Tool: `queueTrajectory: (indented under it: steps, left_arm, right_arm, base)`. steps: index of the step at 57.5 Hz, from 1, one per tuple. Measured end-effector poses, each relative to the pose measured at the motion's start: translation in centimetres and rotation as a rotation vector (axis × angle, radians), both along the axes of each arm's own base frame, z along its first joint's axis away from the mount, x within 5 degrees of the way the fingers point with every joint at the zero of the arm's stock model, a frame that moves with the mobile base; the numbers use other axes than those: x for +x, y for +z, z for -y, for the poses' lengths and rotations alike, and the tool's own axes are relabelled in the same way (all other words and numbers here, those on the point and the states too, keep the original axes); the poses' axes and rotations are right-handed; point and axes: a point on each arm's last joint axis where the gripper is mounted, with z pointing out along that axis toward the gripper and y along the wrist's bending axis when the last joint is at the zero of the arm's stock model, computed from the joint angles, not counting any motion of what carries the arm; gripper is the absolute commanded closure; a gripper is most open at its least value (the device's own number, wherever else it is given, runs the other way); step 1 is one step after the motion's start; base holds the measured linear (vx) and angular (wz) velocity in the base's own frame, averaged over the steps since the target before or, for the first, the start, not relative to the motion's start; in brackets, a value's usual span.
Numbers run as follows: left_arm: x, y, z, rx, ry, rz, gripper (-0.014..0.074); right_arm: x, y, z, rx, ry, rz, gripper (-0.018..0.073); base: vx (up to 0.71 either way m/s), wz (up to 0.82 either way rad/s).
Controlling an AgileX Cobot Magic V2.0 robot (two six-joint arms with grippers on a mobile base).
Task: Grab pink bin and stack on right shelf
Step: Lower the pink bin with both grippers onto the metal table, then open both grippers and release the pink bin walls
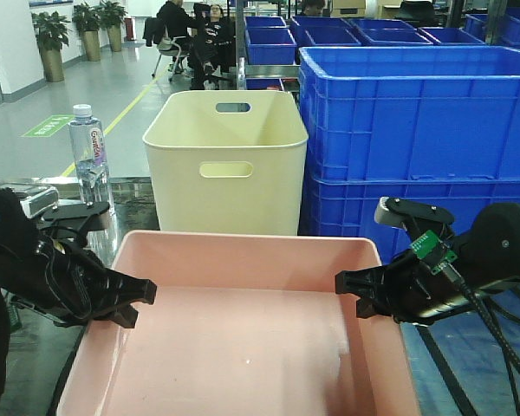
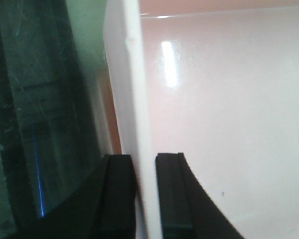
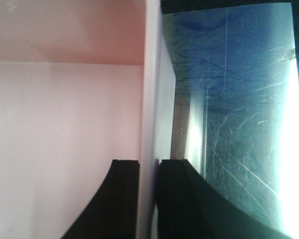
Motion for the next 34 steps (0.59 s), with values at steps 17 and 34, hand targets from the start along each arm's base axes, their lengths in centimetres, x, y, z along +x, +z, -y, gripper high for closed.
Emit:
queueTrajectory:
  steps: [17, 34]
  left_arm:
    - [0.3, -0.9, 0.1, 0.008, -0.014, -0.034, 0.0148]
    - [-0.9, 3.3, -0.4, -0.033, -0.011, 0.167, 0.0185]
  right_arm:
    - [0.2, 0.0, 0.0, 0.004, -0.004, 0.015, 0.0141]
    - [-0.6, 1.8, 0.2, 0.009, -0.001, 0.069, 0.0263]
  base:
    - [0.0, 0.0]
    - [0.0, 0.0]
